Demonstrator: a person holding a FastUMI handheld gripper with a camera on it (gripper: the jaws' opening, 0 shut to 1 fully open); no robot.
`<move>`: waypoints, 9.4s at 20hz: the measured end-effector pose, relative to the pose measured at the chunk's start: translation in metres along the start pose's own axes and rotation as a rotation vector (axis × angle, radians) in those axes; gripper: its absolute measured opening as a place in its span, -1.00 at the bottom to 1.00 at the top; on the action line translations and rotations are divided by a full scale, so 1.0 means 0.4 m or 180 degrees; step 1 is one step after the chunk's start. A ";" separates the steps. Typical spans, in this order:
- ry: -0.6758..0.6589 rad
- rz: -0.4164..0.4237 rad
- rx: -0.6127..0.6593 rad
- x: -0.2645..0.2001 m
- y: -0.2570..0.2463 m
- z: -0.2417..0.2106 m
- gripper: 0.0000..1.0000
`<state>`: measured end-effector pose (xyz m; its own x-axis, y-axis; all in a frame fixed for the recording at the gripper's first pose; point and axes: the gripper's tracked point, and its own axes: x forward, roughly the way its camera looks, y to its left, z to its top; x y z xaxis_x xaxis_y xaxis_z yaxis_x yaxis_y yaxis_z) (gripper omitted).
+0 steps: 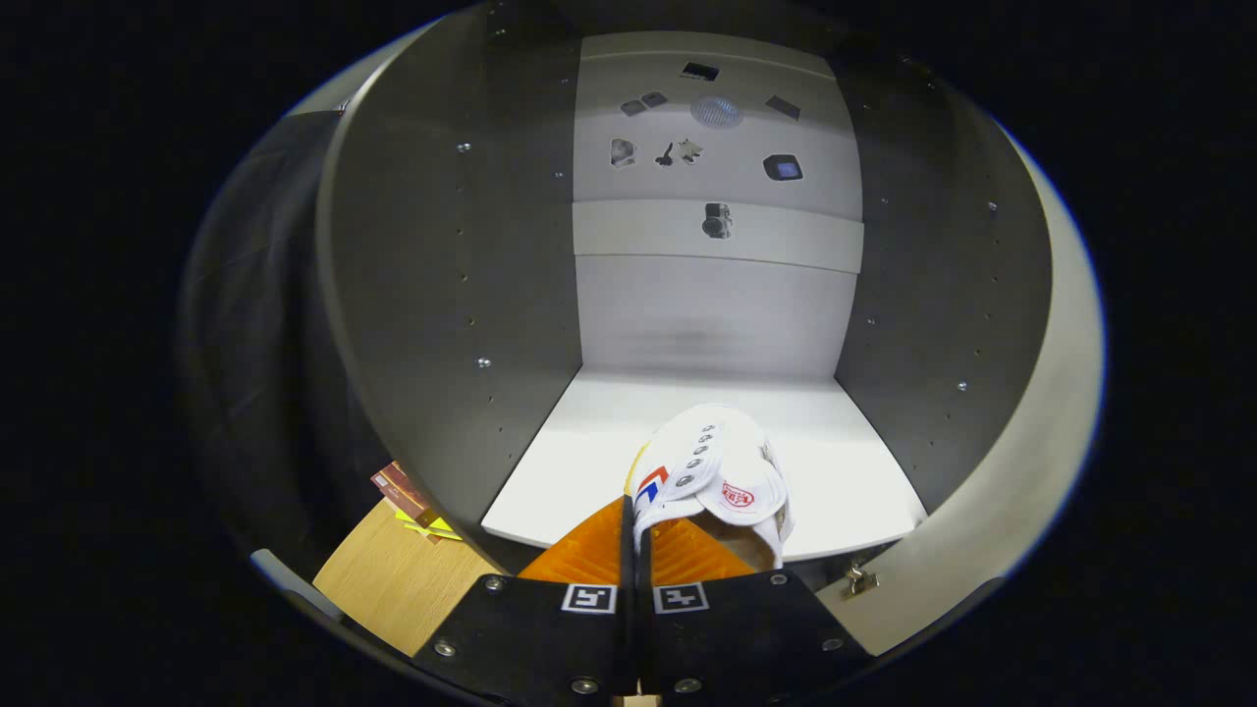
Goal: Open the shoe cabinet door, grab the shoes and put them into the shoe cabinet, then close the shoe cabinet door.
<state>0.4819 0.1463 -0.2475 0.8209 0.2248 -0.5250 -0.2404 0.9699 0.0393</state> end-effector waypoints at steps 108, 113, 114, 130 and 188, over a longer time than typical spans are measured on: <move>-0.0692 0.0011 0.0715 -0.725 -0.111 -0.101 0.76; -0.0708 -0.0040 0.0798 -0.642 -0.006 -0.057 0.76; -0.0734 -0.0077 0.0772 -0.628 0.013 -0.041 0.76; -0.0818 -0.0153 0.0800 -0.513 0.153 0.036 0.76; -0.1120 -0.0669 0.0368 -0.843 0.181 -0.019 0.83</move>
<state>0.1836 0.1401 -0.0739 0.9774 0.0200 -0.2103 -0.0058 0.9977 0.0679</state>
